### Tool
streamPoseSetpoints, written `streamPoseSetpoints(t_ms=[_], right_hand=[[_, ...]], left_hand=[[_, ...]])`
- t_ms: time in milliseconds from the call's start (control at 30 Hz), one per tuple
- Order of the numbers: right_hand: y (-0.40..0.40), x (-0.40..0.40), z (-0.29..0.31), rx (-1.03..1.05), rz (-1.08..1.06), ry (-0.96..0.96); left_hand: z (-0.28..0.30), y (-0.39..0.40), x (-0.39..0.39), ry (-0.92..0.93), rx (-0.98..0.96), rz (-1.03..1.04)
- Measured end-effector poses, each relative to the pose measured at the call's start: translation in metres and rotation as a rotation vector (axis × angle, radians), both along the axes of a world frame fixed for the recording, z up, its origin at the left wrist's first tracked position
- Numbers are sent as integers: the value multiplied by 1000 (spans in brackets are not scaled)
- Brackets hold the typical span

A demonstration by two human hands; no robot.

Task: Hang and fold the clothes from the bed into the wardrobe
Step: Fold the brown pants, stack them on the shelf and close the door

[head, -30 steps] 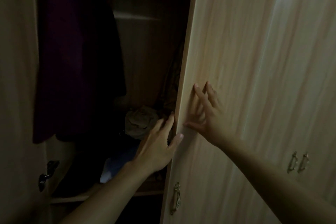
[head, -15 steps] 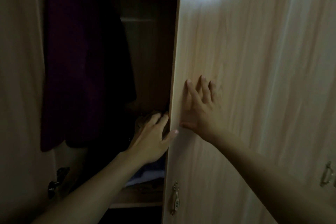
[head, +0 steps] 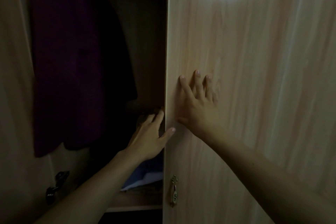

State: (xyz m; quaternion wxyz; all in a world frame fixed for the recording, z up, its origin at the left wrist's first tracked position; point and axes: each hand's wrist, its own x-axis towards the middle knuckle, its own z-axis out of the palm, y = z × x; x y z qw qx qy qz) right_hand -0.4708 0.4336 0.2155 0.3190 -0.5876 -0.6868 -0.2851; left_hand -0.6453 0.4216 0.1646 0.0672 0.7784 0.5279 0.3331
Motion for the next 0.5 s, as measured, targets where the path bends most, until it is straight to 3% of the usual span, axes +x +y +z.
streamPoseSetpoints(t_ms=[500], right_hand=[[29, -9, -2, -19, -27, 24]], left_hand=[[-10, 23, 3, 51, -7, 59]])
